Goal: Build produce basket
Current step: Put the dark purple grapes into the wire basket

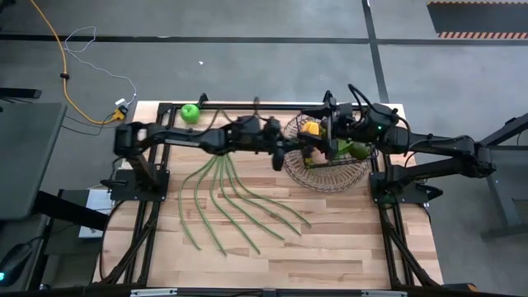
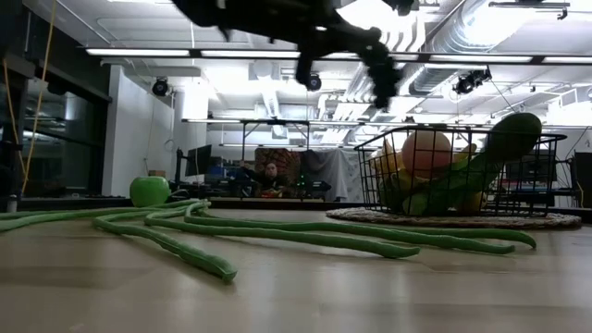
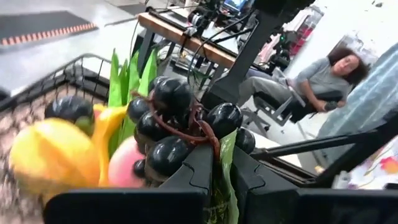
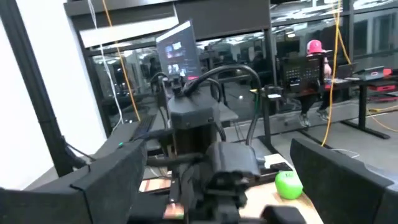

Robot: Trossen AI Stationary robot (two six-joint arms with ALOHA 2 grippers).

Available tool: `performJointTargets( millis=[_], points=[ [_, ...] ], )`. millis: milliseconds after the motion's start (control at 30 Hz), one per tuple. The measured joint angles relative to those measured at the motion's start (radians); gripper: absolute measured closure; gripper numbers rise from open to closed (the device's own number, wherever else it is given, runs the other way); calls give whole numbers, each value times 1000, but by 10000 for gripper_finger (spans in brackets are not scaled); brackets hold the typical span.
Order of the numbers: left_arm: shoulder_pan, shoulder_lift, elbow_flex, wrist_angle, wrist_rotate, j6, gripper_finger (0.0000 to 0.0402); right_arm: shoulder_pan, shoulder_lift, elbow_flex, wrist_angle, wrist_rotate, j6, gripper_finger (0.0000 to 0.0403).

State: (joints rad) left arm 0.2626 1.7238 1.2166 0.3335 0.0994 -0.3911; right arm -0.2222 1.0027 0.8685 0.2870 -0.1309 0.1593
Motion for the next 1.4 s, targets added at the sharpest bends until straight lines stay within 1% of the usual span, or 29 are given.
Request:
performJointTargets(
  millis=[133,233,333,433,500,667,833,900,1000,1133,1267,1400],
  points=[
    [3,106,149,-37,-17,82,396,0,0,0,3,7,8,18],
    [5,161,226,-101,-47,142,396,0,0,0,3,7,34,18],
    [6,202,262,-148,-132,215,396,0,0,0,3,7,56,18],
    [8,215,270,-147,-232,261,396,0,0,0,2,7,72,18],
    [13,215,271,-147,-268,273,396,0,0,0,2,7,72,18],
    [26,215,271,-200,-265,277,396,0,0,0,2,7,72,18],
    [26,215,271,-257,-169,248,396,0,0,0,2,7,71,18],
    [16,216,271,-261,-156,255,396,0,0,0,2,7,69,18],
    [5,227,271,-260,-164,282,396,0,0,0,2,7,69,18],
    [-4,237,272,-254,-203,290,388,0,0,0,2,7,68,18],
    [-4,254,271,-256,-245,274,369,0,0,0,2,7,69,18],
    [2,277,271,-247,-251,272,342,0,0,0,2,7,73,18]
  ],
)
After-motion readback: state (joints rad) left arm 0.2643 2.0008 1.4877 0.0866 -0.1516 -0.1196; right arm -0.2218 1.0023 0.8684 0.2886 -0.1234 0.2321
